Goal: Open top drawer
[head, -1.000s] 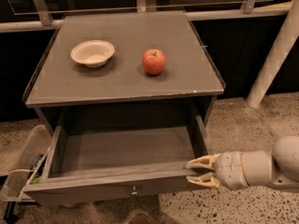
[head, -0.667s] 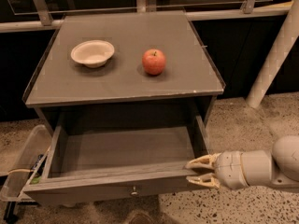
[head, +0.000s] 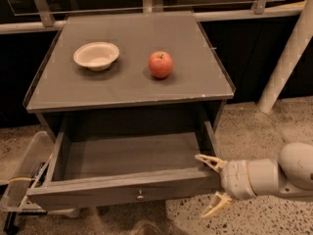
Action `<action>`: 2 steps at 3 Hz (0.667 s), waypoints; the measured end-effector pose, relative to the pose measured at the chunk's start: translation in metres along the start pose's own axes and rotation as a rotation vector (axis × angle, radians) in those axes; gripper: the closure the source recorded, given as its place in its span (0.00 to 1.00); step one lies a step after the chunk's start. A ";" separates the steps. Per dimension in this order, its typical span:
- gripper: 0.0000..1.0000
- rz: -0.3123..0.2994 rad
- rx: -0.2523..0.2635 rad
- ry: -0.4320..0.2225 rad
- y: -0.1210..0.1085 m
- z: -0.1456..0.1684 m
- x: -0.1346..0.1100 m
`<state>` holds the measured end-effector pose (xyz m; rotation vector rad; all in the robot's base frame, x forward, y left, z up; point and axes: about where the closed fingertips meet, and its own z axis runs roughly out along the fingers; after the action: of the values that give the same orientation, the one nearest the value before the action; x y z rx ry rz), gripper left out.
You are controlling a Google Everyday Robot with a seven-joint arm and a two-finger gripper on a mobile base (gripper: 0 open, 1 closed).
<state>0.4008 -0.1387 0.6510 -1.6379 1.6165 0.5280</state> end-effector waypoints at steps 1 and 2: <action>0.37 0.022 -0.028 0.007 0.010 0.008 0.006; 0.60 0.029 -0.035 0.011 0.012 0.007 0.005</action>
Offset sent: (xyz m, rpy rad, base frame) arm -0.0328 0.0031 -0.0489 -0.0296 0.1217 0.0079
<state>0.3918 -0.1355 0.6400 -1.6478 1.6495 0.5658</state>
